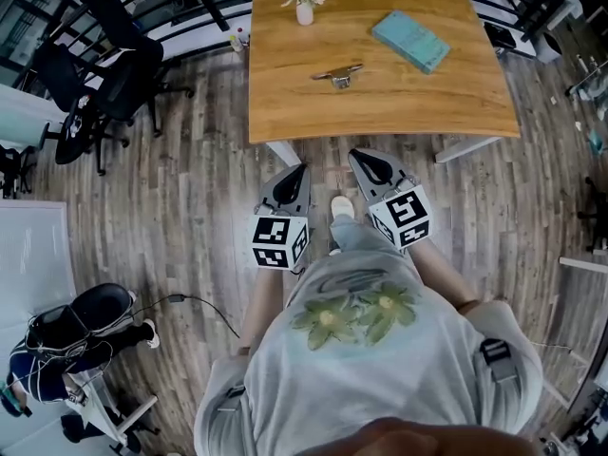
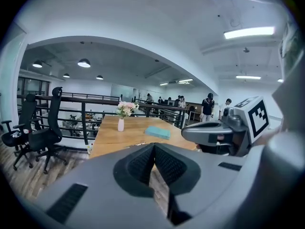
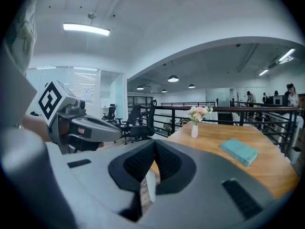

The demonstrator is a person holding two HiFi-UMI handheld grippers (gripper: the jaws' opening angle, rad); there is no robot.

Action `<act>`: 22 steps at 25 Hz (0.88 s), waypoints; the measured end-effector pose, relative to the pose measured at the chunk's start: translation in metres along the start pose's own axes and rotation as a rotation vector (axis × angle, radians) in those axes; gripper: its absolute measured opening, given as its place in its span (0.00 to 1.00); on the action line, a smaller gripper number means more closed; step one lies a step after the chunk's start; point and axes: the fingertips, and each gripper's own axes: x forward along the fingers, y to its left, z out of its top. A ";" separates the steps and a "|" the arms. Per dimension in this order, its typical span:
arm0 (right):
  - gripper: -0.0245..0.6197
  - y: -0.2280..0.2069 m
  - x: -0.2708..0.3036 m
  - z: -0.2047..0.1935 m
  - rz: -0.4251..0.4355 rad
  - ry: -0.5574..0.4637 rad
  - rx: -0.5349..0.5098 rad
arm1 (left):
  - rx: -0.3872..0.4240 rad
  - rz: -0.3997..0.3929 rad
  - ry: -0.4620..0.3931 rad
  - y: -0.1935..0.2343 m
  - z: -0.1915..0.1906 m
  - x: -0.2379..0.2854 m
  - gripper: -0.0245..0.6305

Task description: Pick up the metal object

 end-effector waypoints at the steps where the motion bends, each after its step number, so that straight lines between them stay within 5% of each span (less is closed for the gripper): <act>1: 0.05 -0.004 0.007 0.001 0.003 0.003 0.003 | 0.004 0.000 0.001 0.004 0.003 0.006 0.06; 22: 0.16 -0.101 0.106 0.013 0.016 0.033 0.042 | 0.022 0.034 -0.002 0.048 0.052 0.113 0.06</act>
